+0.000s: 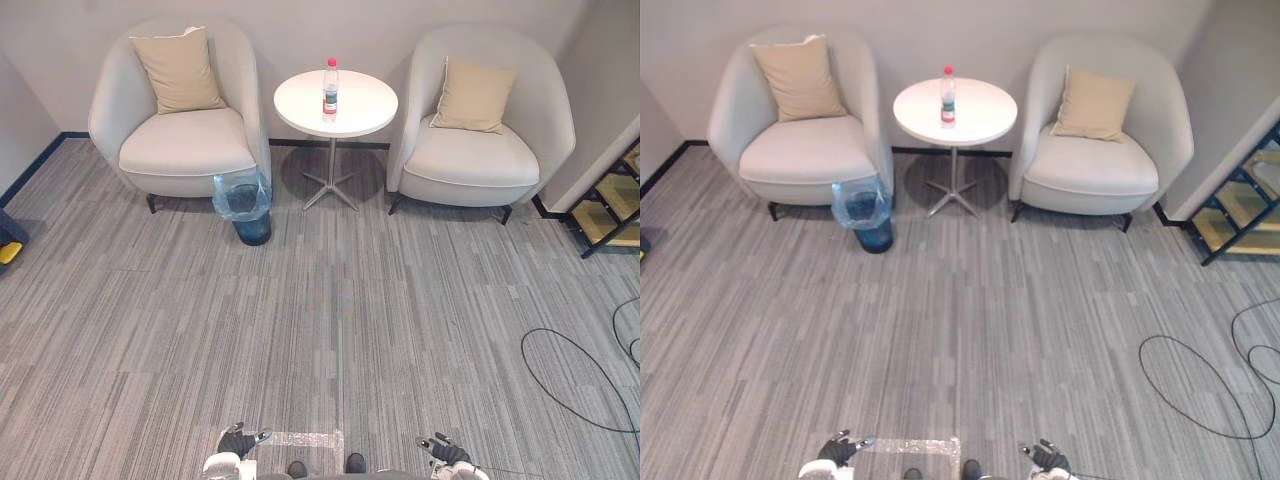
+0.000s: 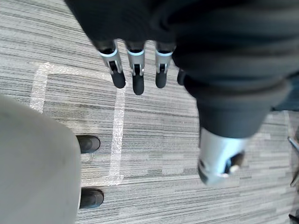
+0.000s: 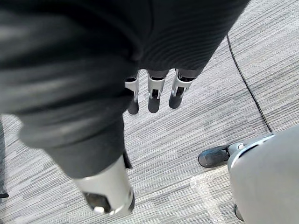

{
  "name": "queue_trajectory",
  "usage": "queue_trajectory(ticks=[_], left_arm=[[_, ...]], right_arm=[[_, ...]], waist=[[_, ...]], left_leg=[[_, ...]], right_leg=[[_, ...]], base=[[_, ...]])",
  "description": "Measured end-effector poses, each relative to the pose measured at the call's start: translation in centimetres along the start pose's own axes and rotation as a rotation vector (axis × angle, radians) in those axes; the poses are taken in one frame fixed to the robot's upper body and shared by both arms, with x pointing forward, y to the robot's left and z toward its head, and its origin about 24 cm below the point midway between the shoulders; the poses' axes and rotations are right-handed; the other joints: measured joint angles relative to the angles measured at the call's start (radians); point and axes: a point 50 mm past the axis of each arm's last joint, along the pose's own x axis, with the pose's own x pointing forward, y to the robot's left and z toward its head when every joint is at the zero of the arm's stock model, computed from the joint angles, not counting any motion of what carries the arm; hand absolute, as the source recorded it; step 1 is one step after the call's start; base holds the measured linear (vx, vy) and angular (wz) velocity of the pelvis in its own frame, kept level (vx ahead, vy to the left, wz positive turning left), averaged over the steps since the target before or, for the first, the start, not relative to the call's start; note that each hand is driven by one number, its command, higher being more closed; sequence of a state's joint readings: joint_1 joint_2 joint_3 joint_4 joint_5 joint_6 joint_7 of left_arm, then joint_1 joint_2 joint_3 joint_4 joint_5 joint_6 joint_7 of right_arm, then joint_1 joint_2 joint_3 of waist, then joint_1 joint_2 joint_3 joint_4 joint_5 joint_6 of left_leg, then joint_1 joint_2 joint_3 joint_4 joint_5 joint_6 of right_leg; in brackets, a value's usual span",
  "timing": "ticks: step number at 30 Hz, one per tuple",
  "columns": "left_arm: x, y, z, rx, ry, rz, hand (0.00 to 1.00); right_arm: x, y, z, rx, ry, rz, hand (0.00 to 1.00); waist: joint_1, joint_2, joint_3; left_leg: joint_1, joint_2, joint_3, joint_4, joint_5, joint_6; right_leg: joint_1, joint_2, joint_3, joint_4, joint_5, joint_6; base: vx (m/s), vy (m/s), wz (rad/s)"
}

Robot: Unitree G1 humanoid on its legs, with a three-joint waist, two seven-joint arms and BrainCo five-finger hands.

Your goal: Gather rubbish on tea table into small bin, then transfer packed bag to large trash can.

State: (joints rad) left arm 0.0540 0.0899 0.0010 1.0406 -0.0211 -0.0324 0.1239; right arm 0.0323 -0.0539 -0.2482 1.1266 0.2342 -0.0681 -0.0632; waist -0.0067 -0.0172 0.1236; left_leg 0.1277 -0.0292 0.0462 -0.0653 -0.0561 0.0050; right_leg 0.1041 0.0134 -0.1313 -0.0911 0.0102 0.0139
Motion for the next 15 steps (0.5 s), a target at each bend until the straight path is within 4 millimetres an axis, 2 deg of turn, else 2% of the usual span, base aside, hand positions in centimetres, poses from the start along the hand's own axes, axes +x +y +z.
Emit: queue_trajectory(ticks=[15], left_arm=[[0.07, 0.0, 0.04, 0.026, 0.003, -0.001, 0.0]], right_arm=[[-0.09, 0.41, -0.32, -0.01, 0.005, 0.007, 0.0]], waist=[[-0.002, -0.002, 0.002]], left_leg=[[0.0, 0.003, 0.015, 0.001, -0.003, -0.003]], right_leg=[[-0.004, 0.002, 0.011, -0.004, 0.001, -0.001]], base=[[-0.01, -0.002, -0.02]])
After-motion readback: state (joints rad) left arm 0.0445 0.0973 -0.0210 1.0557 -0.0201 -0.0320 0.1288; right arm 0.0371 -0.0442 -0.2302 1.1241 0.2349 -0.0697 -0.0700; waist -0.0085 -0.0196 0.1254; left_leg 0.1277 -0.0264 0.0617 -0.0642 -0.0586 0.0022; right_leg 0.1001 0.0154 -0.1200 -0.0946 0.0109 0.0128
